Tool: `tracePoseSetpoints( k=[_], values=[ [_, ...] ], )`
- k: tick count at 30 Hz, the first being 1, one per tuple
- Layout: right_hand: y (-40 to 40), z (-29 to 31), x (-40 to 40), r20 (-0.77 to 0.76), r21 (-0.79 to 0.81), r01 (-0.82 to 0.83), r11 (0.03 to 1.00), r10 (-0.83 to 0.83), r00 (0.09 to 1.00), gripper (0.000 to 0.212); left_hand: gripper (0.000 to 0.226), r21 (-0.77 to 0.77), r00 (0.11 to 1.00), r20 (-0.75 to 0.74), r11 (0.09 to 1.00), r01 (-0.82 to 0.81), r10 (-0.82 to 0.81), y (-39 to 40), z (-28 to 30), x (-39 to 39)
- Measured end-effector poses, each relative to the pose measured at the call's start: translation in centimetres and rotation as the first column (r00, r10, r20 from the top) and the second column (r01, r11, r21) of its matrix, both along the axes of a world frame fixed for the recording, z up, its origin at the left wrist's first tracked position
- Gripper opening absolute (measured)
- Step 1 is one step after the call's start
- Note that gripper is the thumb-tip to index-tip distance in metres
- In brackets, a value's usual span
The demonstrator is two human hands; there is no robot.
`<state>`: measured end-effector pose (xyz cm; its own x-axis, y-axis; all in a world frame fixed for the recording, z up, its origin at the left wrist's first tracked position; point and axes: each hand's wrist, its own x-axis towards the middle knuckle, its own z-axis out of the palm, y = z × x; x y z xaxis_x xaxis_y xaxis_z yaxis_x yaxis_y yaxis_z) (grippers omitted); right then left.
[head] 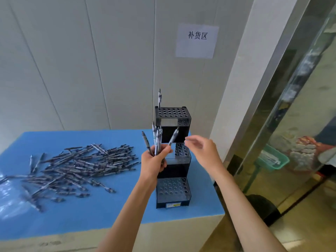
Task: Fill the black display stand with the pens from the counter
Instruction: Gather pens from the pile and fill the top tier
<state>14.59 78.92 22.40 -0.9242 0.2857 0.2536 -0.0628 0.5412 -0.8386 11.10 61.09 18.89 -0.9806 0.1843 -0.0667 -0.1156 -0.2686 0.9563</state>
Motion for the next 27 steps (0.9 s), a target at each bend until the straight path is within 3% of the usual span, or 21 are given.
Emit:
tracePoseSetpoints(
  k=[7, 12, 18, 20, 22, 25, 27],
  values=[
    [-0.4, 2.6, -5.9, -0.018, -0.107, -0.127, 0.986, 0.125, 0.992, 0.013, 0.016, -0.072, 0.988, -0.069, 0.987, -0.142, 0.137, 1.9, 1.8, -2.1],
    [-0.6, 4.9, -8.6, 0.021, -0.298, -0.173, 0.939, 0.188, 0.982, 0.01, 0.015, -0.067, 0.972, -0.133, 0.976, -0.205, 0.195, 2.4, 3.3, -3.7],
    [0.0, 7.6, -12.6, -0.092, -0.503, -0.127, 0.855, 0.093, 0.991, 0.012, 0.034, 0.002, 0.953, 0.012, 0.953, -0.303, 0.303, 1.0, 4.3, -5.7],
    [0.5, 8.6, -14.3, -0.165, -0.46, -0.091, 0.883, 0.015, 0.986, 0.009, 0.031, 0.008, 0.951, 0.03, 0.951, -0.309, 0.308, 0.1, 4.1, -6.4],
    [0.8, 9.4, -15.8, -0.251, -0.309, -0.038, 0.95, -0.043, 0.967, 0.014, 0.029, 0.011, 0.949, 0.034, 0.95, -0.312, 0.312, -0.8, 4.0, -6.6],
    [0.8, 10.4, -17.6, -0.341, -0.076, 0.013, 0.997, -0.038, 0.939, 0.016, 0.023, 0.044, 0.948, 0.027, 0.947, -0.318, 0.317, -1.4, 4.0, -6.8],
    [0.7, 10.9, -18.5, -0.351, -0.013, 0.002, 1.0, -0.006, 0.936, 0.013, 0.021, 0.074, 0.948, 0.026, 0.945, -0.319, 0.318, -1.6, 4.2, -6.9]
  ],
)
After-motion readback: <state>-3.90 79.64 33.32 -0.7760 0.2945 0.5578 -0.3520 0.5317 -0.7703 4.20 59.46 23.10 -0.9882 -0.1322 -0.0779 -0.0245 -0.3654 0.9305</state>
